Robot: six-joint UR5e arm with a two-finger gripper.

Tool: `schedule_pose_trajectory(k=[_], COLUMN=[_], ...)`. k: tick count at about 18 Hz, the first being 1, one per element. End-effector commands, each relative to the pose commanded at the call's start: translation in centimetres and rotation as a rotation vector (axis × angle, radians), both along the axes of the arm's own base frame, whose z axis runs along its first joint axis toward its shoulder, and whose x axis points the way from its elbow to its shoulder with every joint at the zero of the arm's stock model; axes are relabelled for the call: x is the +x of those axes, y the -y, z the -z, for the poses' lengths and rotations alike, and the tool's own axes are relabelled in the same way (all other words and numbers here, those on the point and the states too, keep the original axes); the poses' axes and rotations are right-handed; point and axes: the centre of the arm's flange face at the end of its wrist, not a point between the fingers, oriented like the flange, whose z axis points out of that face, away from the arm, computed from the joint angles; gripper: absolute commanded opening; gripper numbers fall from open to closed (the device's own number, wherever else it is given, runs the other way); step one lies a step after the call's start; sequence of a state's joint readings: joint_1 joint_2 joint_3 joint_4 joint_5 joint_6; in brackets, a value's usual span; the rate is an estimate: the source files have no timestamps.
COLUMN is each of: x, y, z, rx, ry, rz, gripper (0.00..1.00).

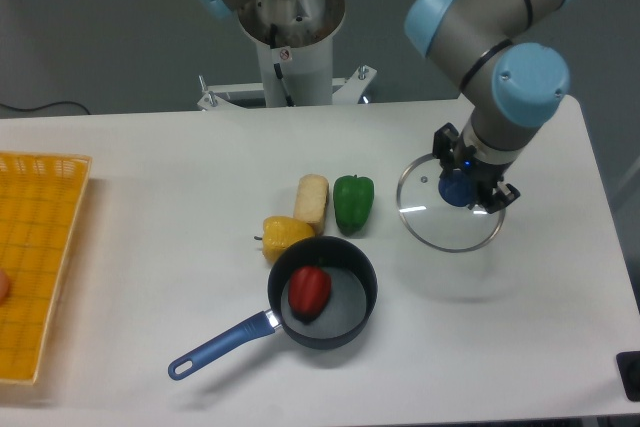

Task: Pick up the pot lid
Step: 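Lift the glass lid by its knob up off the table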

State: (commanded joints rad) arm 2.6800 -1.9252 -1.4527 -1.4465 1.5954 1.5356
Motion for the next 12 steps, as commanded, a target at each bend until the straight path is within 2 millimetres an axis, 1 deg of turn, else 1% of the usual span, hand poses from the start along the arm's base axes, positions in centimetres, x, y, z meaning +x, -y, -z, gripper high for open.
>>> schedule_pose_trajectory(k=[4,8,12], x=[1.4,2.0,2.0], y=[-1.2,-1.4,-1.3], z=[-0.7,-0.8,-0.5], rx=[0.018,0.007,0.003], ry=[0.0,0.003,0.006], rz=[-0.017,-0.012,-0.012], gripper=[0.41,0.41,0.41])
